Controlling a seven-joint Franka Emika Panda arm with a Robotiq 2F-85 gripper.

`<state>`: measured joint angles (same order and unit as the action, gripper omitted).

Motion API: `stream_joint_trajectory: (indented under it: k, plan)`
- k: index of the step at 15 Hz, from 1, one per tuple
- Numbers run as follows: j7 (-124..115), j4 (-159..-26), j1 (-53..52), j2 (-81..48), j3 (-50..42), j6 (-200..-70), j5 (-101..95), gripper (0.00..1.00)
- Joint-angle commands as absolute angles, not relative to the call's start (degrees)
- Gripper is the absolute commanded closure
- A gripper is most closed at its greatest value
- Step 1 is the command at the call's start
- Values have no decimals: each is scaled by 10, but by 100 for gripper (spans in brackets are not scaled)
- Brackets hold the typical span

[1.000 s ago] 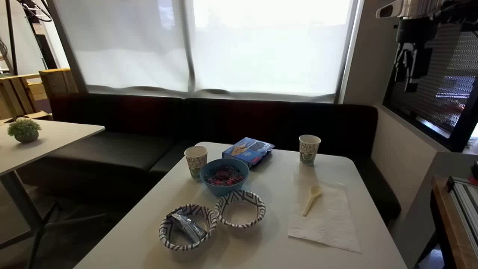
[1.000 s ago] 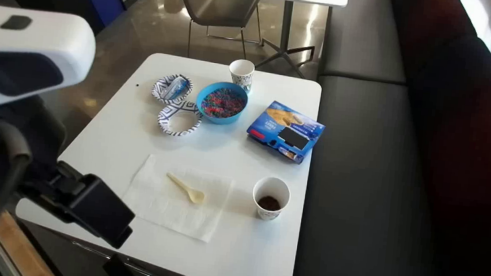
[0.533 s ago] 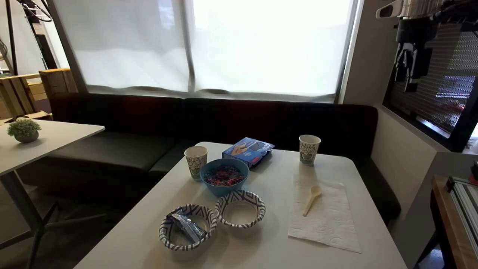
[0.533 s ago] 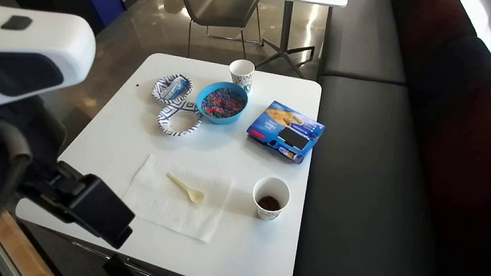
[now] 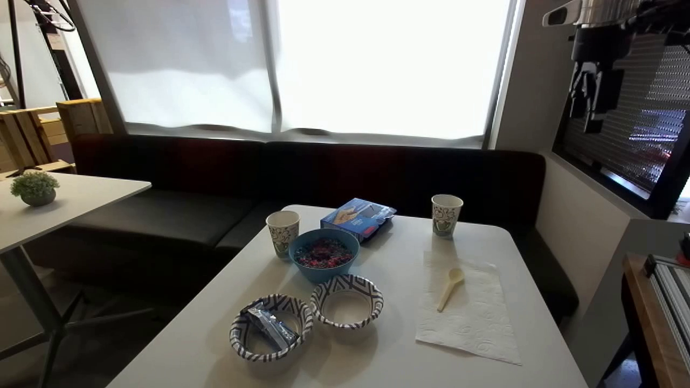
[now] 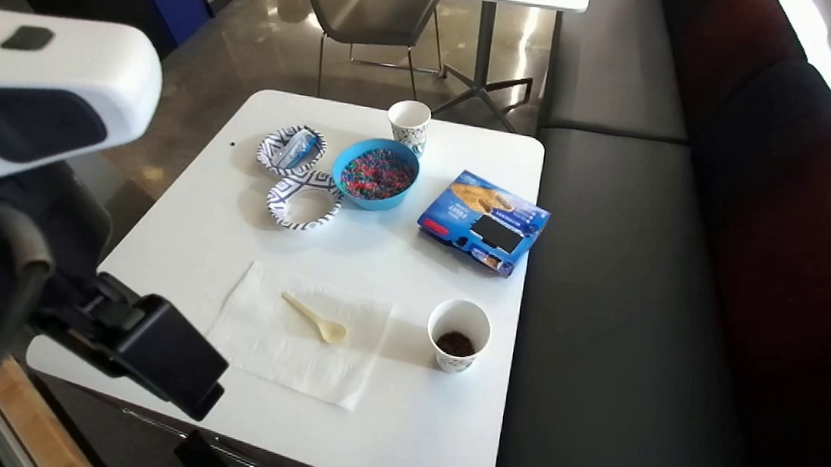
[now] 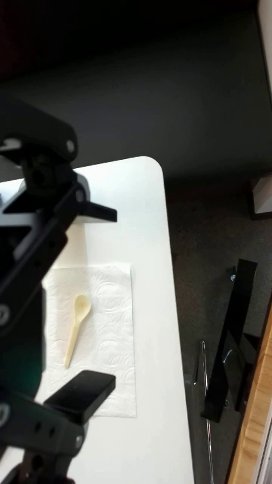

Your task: Empty the contents of the cup on the right into the empty bowl

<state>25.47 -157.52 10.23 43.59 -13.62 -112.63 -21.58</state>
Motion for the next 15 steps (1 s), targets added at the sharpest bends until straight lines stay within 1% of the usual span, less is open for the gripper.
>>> stream_joint_trajectory:
  k: [1, 3, 5, 9, 15]
  plan:
    - [252, -1574, 97, 437, -140, -1124, -218, 0]
    - [252, -1574, 97, 437, -140, -1124, -218, 0]
    - [228, -1562, 91, 399, -144, -1144, -199, 0]
    - [193, -1549, 77, 333, -160, -1252, -140, 0]
    - [195, -1493, 70, 166, -175, -1390, -51, 0]
